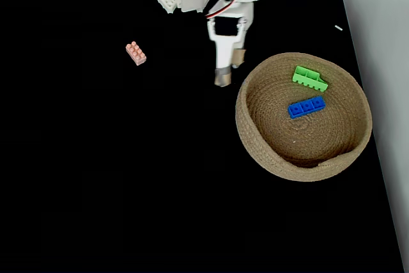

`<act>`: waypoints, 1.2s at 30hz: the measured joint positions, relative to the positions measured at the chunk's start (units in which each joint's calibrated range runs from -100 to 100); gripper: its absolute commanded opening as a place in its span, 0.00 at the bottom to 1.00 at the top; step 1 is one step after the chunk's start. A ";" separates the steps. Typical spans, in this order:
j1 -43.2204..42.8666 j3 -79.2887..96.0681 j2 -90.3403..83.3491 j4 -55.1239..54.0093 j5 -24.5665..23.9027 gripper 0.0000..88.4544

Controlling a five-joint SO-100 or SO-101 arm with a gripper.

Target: Place the lego blocks in the tray

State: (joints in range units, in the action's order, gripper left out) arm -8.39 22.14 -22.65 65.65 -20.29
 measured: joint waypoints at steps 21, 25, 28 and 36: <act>40.07 22.71 -0.34 5.12 17.34 0.44; 42.83 25.98 -0.17 1.54 18.32 0.43; 44.54 28.46 0.68 -1.38 18.56 0.39; 44.46 32.52 1.19 -7.23 19.24 0.26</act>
State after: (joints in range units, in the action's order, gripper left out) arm 36.07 54.66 -21.46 58.42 -1.05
